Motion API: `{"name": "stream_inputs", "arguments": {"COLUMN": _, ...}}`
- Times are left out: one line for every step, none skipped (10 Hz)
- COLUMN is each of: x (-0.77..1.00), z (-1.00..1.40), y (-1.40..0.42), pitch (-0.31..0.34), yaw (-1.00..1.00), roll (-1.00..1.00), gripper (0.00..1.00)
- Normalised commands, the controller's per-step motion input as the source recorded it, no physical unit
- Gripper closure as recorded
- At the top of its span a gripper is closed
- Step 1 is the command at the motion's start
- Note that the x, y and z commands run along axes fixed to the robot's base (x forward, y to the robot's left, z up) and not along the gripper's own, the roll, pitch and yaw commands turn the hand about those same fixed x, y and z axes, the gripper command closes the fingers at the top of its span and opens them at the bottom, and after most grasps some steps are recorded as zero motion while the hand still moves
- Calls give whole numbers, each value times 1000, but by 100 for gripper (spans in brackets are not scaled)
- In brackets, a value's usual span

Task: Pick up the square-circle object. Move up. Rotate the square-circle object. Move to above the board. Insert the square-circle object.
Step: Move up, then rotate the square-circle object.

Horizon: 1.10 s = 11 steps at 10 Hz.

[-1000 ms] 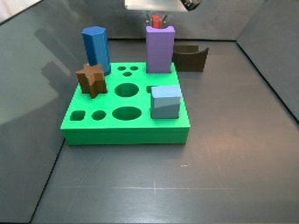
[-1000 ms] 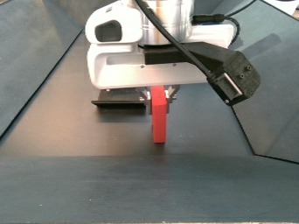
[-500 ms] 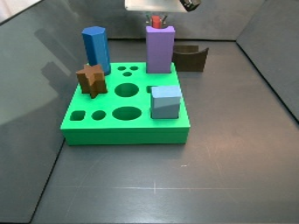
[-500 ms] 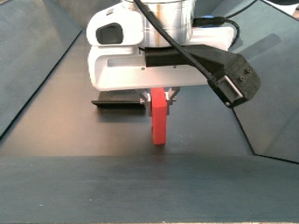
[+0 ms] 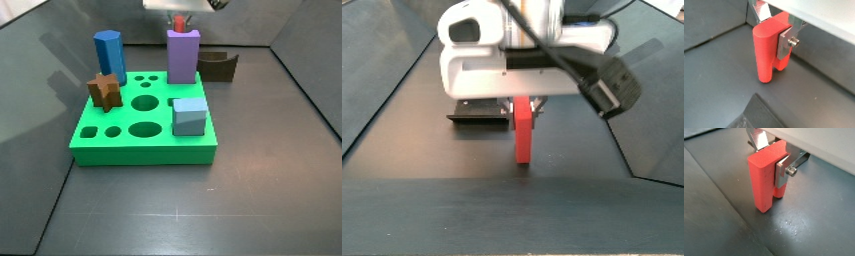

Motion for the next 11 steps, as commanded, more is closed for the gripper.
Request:
{"name": "stream_inputs", "arguments": {"x": -57, "z": 686, "y": 40, "pitch": 27, "yaw": 43, "roll": -9, "gripper": 100}}
{"name": "stream_inputs", "arguments": {"x": -36, "z": 479, "y": 14, "pitch": 27, "yaw": 29, "roll": -10, "gripper": 100}}
{"name": "stream_inputs", "arguments": {"x": -27, "z": 302, "y": 10, "pitch": 31, "yaw": 24, "roll": -9, "gripper": 100}}
{"name": "stream_inputs", "arguments": {"x": -18, "z": 182, "y": 9, "pitch": 31, "yaw": 21, "roll": -7, "gripper": 100}}
{"name": "stream_inputs", "arguments": {"x": -512, "z": 837, "y": -1000, "pitch": 0, "yaw": 0, "roll": 0, "gripper": 100}}
{"name": "stream_inputs", "arguments": {"x": -514, "z": 838, "y": -1000, "pitch": -4, "yaw": 0, "roll": 6, "gripper": 100}}
{"name": "stream_inputs", "arguments": {"x": -514, "z": 866, "y": -1000, "pitch": -54, "yaw": 14, "roll": 42, "gripper": 100}}
{"name": "stream_inputs", "arguments": {"x": -489, "z": 879, "y": -1000, "pitch": -36, "yaw": 21, "roll": 55, "gripper": 100}}
{"name": "stream_inputs", "arguments": {"x": -448, "z": 891, "y": -1000, "pitch": -17, "yaw": 24, "roll": 58, "gripper": 100}}
{"name": "stream_inputs", "arguments": {"x": -410, "z": 897, "y": -1000, "pitch": -2, "yaw": 24, "roll": 58, "gripper": 100}}
{"name": "stream_inputs", "arguments": {"x": -352, "z": 913, "y": -1000, "pitch": 36, "yaw": 24, "roll": 50, "gripper": 100}}
